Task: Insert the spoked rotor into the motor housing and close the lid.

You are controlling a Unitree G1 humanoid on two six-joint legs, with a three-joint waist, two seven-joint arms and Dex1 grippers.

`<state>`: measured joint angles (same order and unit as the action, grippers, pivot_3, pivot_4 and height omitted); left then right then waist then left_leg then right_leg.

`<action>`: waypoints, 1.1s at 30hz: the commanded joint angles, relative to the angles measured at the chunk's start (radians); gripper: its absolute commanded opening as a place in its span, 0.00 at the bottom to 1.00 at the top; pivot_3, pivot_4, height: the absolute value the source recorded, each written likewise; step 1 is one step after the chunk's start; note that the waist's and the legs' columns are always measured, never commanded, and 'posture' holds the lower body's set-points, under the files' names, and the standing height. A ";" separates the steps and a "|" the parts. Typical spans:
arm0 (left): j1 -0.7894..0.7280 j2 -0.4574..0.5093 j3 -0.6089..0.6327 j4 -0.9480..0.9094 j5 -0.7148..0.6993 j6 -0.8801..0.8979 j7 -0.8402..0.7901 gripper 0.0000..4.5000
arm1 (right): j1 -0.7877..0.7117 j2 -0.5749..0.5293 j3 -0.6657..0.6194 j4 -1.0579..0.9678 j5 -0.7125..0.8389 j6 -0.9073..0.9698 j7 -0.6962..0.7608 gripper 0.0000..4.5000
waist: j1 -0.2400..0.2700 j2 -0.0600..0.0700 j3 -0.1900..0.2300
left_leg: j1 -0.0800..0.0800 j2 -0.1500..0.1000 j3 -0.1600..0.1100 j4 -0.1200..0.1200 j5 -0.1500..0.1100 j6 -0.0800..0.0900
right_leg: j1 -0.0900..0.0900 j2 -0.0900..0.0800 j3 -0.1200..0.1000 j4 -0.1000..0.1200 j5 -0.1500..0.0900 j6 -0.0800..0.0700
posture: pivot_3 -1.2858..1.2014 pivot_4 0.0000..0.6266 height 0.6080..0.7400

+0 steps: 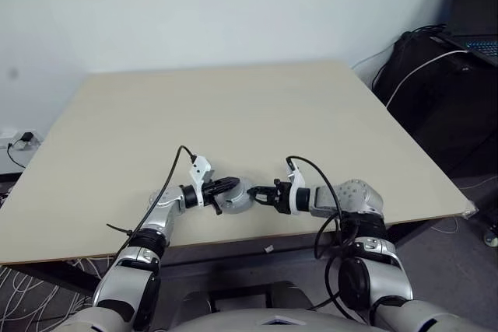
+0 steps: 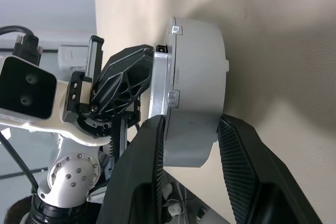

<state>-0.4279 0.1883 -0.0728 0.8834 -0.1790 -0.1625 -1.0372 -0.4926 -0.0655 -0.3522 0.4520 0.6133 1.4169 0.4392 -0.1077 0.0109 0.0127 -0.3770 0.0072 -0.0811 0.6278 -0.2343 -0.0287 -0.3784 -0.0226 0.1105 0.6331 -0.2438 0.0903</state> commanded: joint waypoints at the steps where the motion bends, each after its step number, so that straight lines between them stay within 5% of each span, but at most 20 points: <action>1: 0.043 0.000 -0.048 0.114 0.072 0.042 0.004 0.00 | -0.053 0.044 -0.009 -0.106 0.113 0.014 0.074 0.27 | 0.000 0.000 0.000 | 0.000 0.000 0.000 0.000 0.000 0.000 | 0.000 0.000 0.000 0.000 0.000 0.000 | 0.52 0.00 1.00; 19: 0.038 -0.003 -0.041 0.119 0.077 0.046 -0.002 0.00 | -0.034 0.042 0.024 -0.144 0.119 -0.005 0.122 0.27 | 0.004 0.000 0.003 | -0.003 0.000 0.000 -0.001 0.000 0.000 | -0.003 0.000 0.000 0.000 0.000 0.002 | 0.52 0.00 1.00; 29: 0.041 -0.002 -0.040 0.115 0.075 0.049 -0.002 0.00 | -0.039 0.052 0.061 -0.108 0.084 -0.024 0.113 0.97 | -0.007 0.000 0.003 | -0.001 0.000 0.000 -0.001 0.000 0.000 | -0.002 0.000 0.000 0.002 -0.001 0.001 | 0.52 0.00 1.00; 33: 0.042 -0.005 -0.041 0.115 0.076 0.048 0.000 0.00 | -0.042 0.055 0.072 -0.081 0.061 -0.041 0.095 0.99 | -0.011 0.000 0.003 | 0.000 0.000 0.000 -0.001 0.000 0.000 | -0.002 0.001 0.000 0.003 -0.001 0.000 | 0.52 0.00 1.00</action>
<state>-0.4352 0.1940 -0.0563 0.9035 -0.1765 -0.1622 -1.0390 -0.4710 -0.0469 -0.2857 0.3912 0.6260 1.4021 0.4996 -0.1188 0.0108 0.0153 -0.3770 0.0076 -0.0814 0.6269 -0.2344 -0.0289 -0.3805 -0.0221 0.1105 0.6357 -0.2449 0.0907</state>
